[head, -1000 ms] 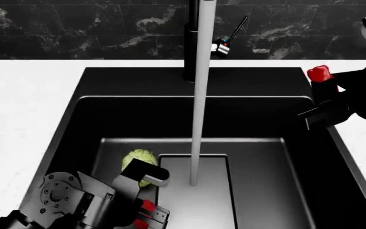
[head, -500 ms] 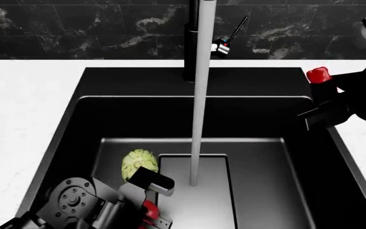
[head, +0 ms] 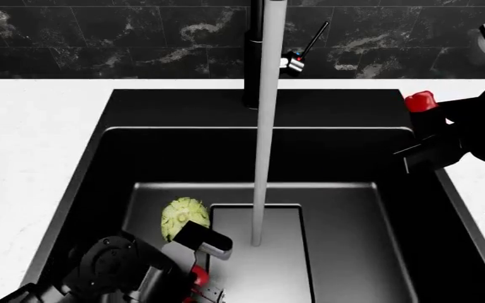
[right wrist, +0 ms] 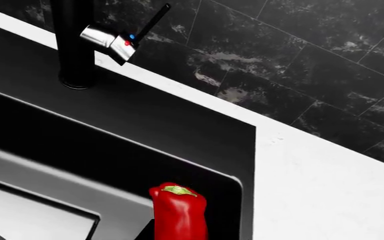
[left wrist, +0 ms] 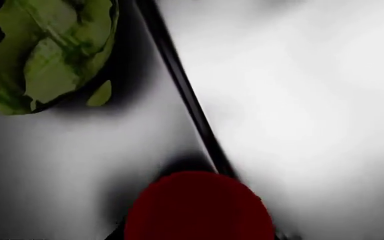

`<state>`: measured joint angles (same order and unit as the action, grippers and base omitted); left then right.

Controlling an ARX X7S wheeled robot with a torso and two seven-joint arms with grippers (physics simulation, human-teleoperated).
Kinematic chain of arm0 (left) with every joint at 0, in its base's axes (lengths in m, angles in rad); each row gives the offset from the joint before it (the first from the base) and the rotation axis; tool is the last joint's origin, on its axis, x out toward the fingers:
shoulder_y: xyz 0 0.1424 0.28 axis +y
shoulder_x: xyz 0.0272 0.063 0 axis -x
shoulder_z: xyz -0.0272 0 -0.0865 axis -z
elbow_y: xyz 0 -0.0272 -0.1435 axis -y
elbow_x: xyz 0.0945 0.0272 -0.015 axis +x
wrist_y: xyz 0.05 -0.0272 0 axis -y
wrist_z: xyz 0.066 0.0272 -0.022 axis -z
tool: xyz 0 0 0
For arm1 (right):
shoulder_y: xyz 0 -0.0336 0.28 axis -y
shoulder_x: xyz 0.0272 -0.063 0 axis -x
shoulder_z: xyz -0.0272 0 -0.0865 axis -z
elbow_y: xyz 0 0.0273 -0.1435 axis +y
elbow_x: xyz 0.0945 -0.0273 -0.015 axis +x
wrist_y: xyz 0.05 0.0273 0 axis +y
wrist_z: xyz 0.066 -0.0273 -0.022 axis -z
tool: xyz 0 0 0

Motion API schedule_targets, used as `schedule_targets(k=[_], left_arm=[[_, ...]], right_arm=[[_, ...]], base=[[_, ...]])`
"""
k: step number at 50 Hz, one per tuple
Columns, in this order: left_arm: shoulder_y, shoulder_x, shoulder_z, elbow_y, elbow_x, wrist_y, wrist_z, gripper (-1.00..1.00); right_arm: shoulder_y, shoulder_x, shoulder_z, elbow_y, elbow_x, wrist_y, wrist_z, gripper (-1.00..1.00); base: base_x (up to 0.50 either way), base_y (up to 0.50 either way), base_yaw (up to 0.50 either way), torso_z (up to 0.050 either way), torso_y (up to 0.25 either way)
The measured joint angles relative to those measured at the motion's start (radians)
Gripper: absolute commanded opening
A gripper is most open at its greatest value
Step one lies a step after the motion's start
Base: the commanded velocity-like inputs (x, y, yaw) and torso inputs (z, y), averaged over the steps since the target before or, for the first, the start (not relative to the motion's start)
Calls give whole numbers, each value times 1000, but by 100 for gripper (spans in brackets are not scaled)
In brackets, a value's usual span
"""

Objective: Pick the tomatos and chili peppers from the sink and place them in one bowl. Place the artichoke in the other bowl. Then turn off the sink faucet.

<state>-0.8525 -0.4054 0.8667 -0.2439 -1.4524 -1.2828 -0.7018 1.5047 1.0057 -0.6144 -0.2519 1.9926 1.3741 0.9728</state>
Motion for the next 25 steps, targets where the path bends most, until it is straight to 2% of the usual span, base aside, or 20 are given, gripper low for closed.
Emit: schedule_targets(k=[9,19,25], left_arm=[[16,-15,-9,34,-8,13,-20,-100],[53,-82,-68,189,-85,42,-100,-100],[56,-139,-114,320,-171,46,-155,-100]], right_arm=[[-1,4,-3,-2,2,-12,-3,-100],[-13,9,7,-11,-5,-38,-17,-100],[-136,54,47,-90,-82,-121,-88,-100]], base=[[0,0,0,0,0],[0,0,0,0,0],[0,0,0,0,0]])
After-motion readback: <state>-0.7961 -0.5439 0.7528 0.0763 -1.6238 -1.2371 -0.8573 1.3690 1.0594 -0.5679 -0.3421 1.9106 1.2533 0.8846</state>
